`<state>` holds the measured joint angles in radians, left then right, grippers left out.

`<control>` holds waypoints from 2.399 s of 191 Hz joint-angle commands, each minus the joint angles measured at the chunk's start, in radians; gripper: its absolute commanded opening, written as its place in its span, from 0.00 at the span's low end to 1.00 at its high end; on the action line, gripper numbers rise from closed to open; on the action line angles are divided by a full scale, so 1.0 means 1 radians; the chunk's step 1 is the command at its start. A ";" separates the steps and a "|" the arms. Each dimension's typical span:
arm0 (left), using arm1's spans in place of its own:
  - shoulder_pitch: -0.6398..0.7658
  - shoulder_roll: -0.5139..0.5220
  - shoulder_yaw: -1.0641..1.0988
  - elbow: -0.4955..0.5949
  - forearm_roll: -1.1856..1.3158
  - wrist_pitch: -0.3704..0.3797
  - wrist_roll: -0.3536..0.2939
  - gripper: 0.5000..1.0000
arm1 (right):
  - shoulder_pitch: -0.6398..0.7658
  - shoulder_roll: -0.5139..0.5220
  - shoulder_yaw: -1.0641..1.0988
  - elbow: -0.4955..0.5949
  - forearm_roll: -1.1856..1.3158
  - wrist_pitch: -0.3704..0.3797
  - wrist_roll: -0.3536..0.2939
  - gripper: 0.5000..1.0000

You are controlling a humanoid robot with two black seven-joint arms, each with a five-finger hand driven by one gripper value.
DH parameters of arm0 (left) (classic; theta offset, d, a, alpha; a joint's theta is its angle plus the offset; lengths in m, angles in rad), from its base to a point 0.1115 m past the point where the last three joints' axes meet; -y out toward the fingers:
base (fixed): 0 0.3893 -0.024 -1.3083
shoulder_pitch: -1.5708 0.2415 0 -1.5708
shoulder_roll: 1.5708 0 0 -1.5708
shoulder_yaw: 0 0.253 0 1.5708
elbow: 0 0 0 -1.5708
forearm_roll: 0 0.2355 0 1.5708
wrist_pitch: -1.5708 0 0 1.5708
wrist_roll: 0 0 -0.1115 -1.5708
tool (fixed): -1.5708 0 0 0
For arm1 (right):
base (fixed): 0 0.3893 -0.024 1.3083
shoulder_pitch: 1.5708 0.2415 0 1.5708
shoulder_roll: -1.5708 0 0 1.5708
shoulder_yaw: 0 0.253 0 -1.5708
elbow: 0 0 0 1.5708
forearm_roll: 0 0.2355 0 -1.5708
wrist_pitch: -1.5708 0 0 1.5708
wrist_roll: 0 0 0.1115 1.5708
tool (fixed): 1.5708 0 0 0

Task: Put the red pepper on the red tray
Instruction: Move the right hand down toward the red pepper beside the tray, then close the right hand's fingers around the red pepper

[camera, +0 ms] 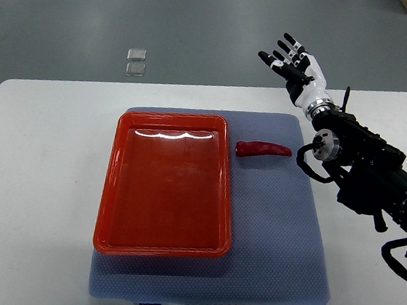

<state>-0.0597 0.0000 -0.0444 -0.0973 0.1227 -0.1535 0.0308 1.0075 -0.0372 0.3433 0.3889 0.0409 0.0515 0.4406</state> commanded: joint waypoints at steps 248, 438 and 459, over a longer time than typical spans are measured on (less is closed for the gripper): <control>0.000 0.000 0.000 0.001 0.000 0.000 0.000 1.00 | 0.284 -0.219 -0.645 0.229 -1.112 0.125 -0.062 0.83; 0.000 0.000 0.000 0.001 0.000 0.000 0.000 1.00 | 0.322 -0.119 -0.785 0.223 -0.918 0.176 -0.390 0.83; 0.000 0.000 0.000 -0.002 0.000 0.000 0.000 1.00 | 0.322 -0.118 -0.785 0.235 -0.859 0.200 -0.405 0.83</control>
<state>-0.0598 0.0000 -0.0445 -0.0971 0.1227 -0.1536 0.0307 1.3298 -0.1580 -0.4418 0.6149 -0.8670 0.2312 0.0526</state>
